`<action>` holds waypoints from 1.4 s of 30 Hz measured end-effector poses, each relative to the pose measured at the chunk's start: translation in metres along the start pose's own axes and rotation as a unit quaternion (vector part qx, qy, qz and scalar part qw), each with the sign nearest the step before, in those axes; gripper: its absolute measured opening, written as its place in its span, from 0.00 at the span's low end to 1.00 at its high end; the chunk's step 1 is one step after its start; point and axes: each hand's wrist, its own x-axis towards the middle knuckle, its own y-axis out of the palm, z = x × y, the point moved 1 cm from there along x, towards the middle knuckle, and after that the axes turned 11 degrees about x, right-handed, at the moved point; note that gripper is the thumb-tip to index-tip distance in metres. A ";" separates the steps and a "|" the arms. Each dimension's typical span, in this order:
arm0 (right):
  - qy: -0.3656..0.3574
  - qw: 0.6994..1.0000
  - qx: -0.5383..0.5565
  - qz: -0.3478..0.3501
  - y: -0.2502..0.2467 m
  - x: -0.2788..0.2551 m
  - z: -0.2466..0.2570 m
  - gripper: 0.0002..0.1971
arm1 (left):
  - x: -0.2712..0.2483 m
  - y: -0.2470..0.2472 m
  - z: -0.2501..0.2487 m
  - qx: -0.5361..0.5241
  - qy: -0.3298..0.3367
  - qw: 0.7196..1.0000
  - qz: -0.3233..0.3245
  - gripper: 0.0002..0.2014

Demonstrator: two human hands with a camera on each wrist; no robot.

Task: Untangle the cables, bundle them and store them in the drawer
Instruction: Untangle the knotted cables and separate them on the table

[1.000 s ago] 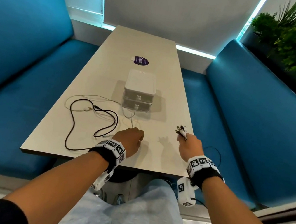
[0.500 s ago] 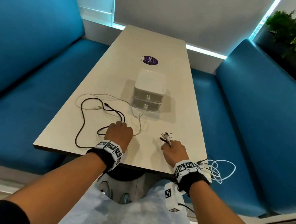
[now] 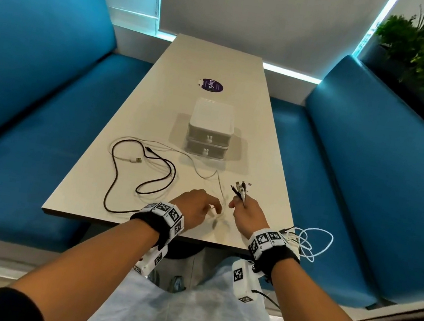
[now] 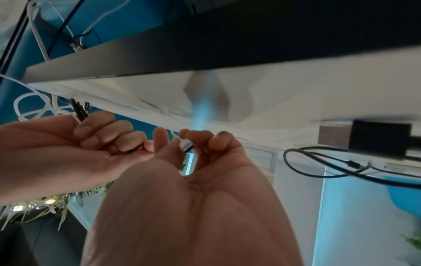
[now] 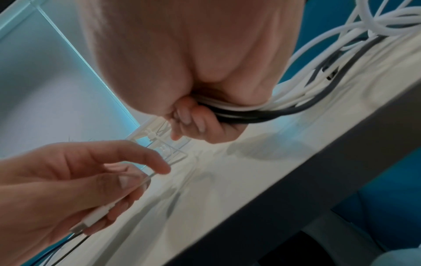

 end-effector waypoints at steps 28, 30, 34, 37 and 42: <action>-0.005 1.000 0.015 -0.004 -0.002 -0.002 0.005 0.14 | 0.016 0.001 0.000 0.102 -0.024 0.993 -0.056 0.16; -0.018 0.999 0.036 -0.008 -0.002 -0.002 0.006 0.13 | 0.018 0.002 -0.002 0.092 -0.030 0.994 -0.057 0.13; -0.042 0.995 0.084 -0.015 0.002 0.001 0.006 0.09 | 0.022 0.005 -0.013 0.045 -0.039 0.997 -0.048 0.09; -0.052 0.994 0.095 -0.018 0.001 0.002 0.007 0.09 | 0.026 0.004 -0.023 -0.033 -0.053 0.997 -0.035 0.10; -0.050 0.991 0.117 -0.033 0.000 0.003 0.009 0.08 | 0.024 0.006 -0.022 -0.047 -0.044 0.998 -0.001 0.11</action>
